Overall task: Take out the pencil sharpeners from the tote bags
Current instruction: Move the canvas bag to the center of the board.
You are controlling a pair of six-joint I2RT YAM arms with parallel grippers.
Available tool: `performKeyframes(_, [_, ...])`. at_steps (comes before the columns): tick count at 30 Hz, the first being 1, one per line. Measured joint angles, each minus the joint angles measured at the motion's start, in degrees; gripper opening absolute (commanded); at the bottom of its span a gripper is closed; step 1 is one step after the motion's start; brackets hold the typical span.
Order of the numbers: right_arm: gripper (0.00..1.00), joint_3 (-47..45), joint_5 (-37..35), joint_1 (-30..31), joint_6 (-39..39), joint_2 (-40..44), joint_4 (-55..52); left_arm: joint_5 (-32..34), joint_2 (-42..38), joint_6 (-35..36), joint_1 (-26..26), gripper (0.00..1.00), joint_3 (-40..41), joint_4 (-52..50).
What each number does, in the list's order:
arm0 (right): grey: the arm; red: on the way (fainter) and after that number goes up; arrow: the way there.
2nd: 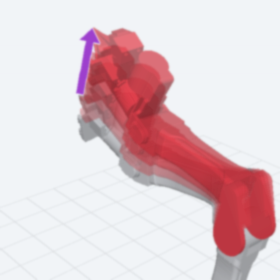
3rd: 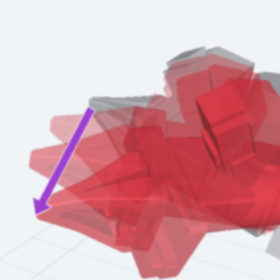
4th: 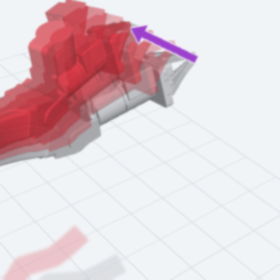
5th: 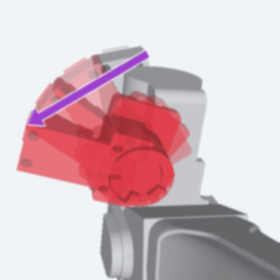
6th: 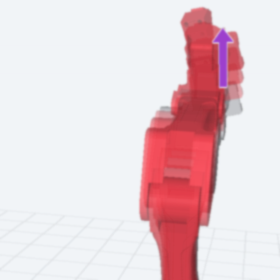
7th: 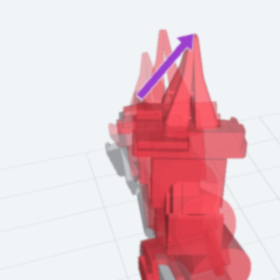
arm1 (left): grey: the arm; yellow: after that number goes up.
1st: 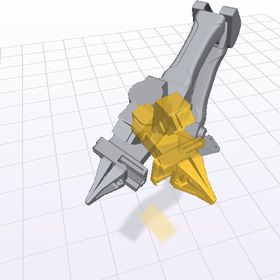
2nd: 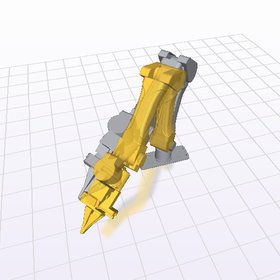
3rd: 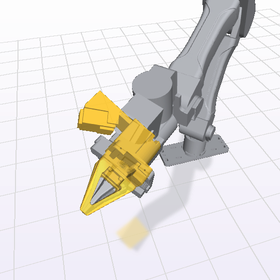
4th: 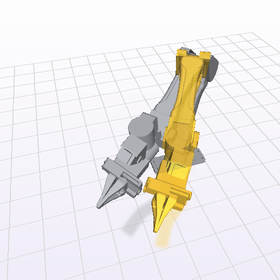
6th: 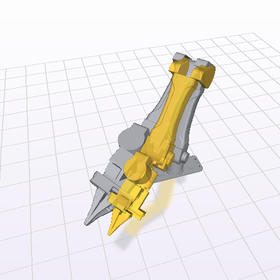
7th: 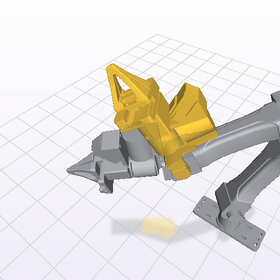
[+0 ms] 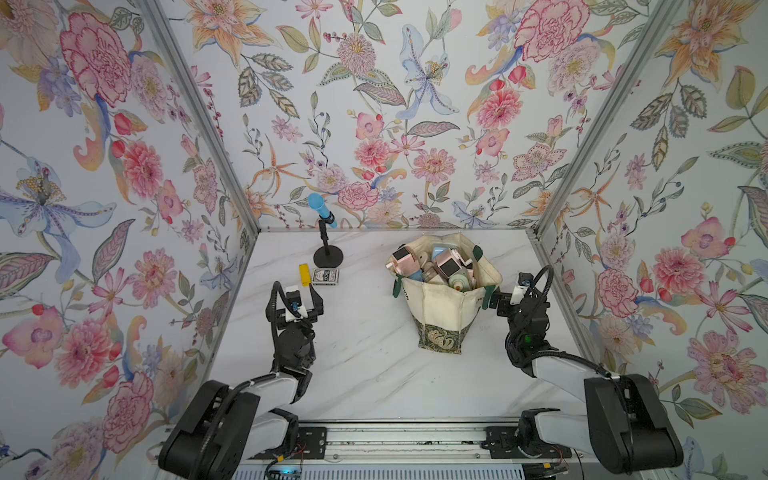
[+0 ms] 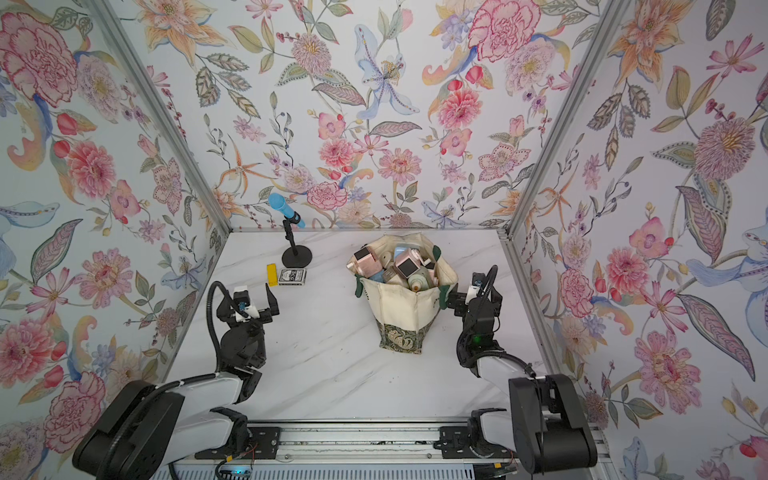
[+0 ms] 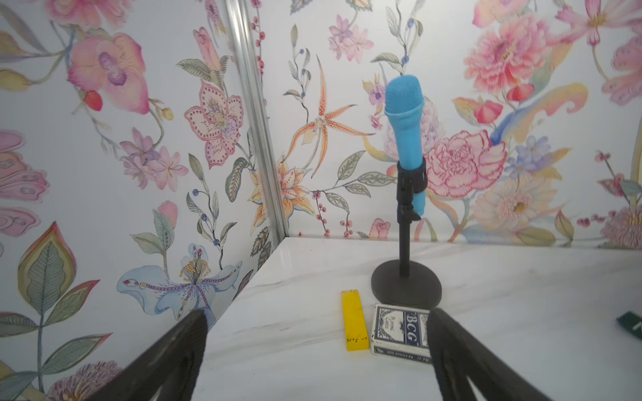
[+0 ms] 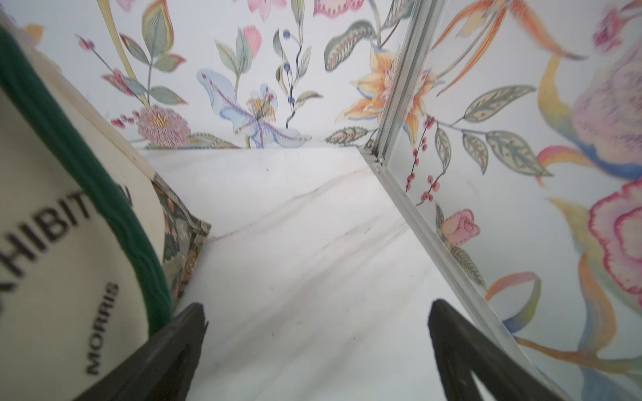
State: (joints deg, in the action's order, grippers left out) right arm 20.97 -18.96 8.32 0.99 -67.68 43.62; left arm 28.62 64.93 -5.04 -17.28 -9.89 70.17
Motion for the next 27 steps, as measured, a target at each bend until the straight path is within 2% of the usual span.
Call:
performKeyframes(2, [1.00, 0.2, -0.3, 0.0, -4.8, 6.4, -2.3, -4.0, -4.9, -7.9, 3.6, 1.00, -2.3, -6.4])
performKeyframes(5, [1.00, 0.3, 0.5, -3.3, -14.8, 15.3, -7.6, -13.8, -6.4, -18.4, 9.9, 0.91, -7.3, -14.6])
performKeyframes(7, [1.00, 0.3, 2.5, -6.2, -19.2, 19.6, -10.4, -19.8, -3.7, -22.1, 9.7, 0.91, -12.4, -20.3])
performKeyframes(10, [1.00, 1.4, 5.5, -7.6, -23.1, 23.1, -14.6, -26.7, 2.3, -25.1, 5.1, 0.92, -21.0, -28.3])
performKeyframes(13, [1.00, 7.8, 9.5, -7.6, -24.3, 21.0, -21.5, -32.2, 9.0, -26.8, -0.2, 0.92, -29.5, -34.7])
performKeyframes(17, [1.00, 15.7, 17.3, -7.6, -24.4, 14.7, -27.5, -37.1, 18.9, -28.7, -4.5, 0.91, -41.2, -41.7])
performKeyframes(21, [1.00, 16.7, 23.8, -7.6, -24.4, 11.1, -30.9, -39.1, 28.7, -29.1, -7.4, 0.89, -53.7, -48.2])
performKeyframes(23, [1.00, 16.7, 26.2, -7.6, -24.4, 9.7, -32.7, -40.6, 31.8, -29.9, -8.1, 0.86, -56.9, -49.7])
performKeyframes(27, [1.00, 16.7, 28.6, -7.6, -24.4, 8.0, -34.6, -43.3, 34.7, -30.9, -9.3, 0.85, -57.7, -51.3])
